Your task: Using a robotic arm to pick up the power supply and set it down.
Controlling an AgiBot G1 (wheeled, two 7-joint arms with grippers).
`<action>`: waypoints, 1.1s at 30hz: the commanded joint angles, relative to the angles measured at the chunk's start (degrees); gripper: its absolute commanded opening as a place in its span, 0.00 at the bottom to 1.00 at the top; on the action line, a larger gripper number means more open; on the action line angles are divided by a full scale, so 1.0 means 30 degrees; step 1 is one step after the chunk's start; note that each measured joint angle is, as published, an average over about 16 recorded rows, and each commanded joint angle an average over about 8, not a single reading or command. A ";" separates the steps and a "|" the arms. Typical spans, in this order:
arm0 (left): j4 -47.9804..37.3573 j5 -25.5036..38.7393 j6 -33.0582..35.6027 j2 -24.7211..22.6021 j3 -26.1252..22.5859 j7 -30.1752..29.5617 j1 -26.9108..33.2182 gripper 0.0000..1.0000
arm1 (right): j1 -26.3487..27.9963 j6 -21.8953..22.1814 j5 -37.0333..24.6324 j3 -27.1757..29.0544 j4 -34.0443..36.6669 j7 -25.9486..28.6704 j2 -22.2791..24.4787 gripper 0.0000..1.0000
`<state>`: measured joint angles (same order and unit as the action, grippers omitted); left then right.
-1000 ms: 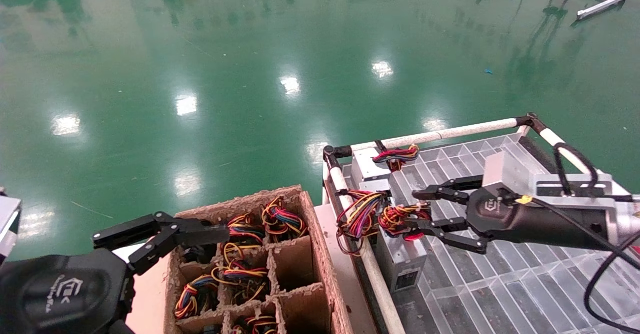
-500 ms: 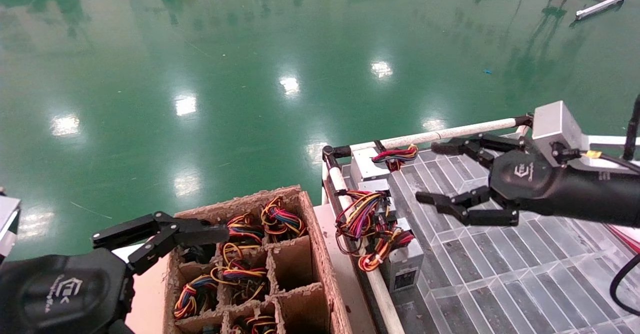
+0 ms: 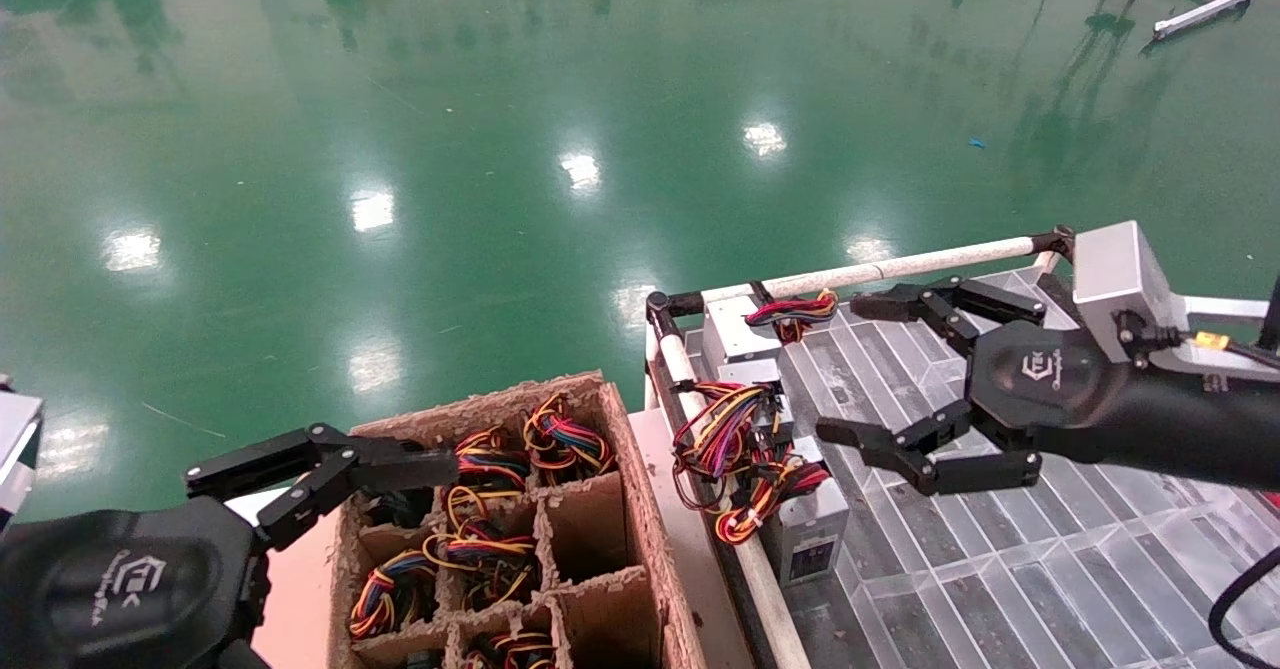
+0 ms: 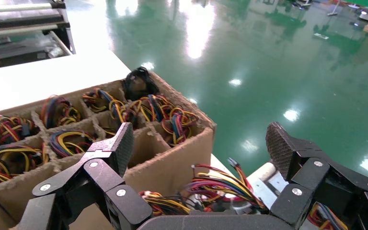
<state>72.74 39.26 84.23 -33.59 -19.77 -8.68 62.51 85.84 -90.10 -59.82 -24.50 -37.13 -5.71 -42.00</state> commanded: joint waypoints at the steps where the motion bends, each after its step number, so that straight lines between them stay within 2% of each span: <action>1: 0.0000 0.0000 0.0000 0.0000 -0.0001 0.0000 0.0000 1.00 | -0.0369 0.0067 0.0273 0.0129 -0.0554 0.0250 0.0106 1.00; 33: -0.0001 -0.0007 -0.0004 0.0004 -0.0010 0.0005 0.0003 1.00 | -0.6236 0.1133 0.4614 0.2179 -0.9362 0.4229 0.1793 1.00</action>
<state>72.74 39.23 84.22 -33.58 -19.80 -8.67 62.51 67.12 -86.70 -45.97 -17.96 -65.23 6.98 -36.62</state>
